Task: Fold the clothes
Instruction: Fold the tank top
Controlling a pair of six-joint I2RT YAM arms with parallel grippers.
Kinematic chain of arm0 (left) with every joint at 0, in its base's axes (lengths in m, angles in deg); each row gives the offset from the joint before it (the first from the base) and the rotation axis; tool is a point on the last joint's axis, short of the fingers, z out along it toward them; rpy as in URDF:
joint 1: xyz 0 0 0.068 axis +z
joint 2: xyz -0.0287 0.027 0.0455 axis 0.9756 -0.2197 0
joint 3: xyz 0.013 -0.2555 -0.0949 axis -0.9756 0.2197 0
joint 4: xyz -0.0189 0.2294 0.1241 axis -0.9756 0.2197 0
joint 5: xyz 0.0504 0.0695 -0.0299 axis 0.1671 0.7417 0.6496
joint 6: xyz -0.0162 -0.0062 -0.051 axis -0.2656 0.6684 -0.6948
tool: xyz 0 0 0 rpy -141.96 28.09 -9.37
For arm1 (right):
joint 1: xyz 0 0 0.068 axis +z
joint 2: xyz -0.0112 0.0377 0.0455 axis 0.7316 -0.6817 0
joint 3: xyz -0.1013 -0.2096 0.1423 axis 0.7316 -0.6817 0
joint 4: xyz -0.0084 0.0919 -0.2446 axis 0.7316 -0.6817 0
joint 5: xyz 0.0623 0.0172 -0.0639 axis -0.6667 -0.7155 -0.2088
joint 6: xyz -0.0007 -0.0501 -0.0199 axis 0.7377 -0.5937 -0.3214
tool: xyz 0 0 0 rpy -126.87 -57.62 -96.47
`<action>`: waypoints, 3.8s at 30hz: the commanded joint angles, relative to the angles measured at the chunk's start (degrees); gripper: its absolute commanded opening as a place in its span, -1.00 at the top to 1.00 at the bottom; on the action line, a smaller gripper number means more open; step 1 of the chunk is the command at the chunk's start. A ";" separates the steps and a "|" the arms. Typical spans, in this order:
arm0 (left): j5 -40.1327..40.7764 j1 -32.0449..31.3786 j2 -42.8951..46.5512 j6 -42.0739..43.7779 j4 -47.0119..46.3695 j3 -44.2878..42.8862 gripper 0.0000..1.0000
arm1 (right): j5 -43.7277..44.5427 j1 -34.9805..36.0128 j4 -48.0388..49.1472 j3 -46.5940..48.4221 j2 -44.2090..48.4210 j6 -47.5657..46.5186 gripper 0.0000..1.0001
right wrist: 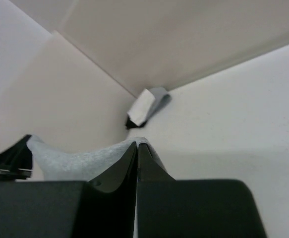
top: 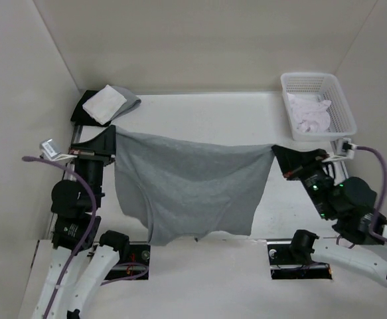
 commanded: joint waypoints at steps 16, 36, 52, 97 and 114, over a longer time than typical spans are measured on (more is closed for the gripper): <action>-6.07 9.83 -66.41 -0.31 -15.44 -16.05 0.97 | -43.62 -46.61 19.90 16.81 -64.14 3.09 0.95; -7.83 10.53 -33.76 -2.68 -21.58 22.40 0.96 | -39.85 -45.65 30.35 -23.05 -38.87 8.62 0.97; -9.86 10.62 -16.68 -2.07 -10.77 37.36 0.68 | -35.63 -43.18 24.19 -38.01 -29.00 13.63 0.83; -6.43 -12.49 -27.86 -3.30 -31.69 28.57 0.33 | -21.04 -29.58 11.11 -8.94 -32.16 -3.06 0.94; -6.52 -4.85 -12.74 -4.35 -21.94 32.44 0.27 | -12.33 1.55 -0.15 27.82 -76.47 -4.74 0.16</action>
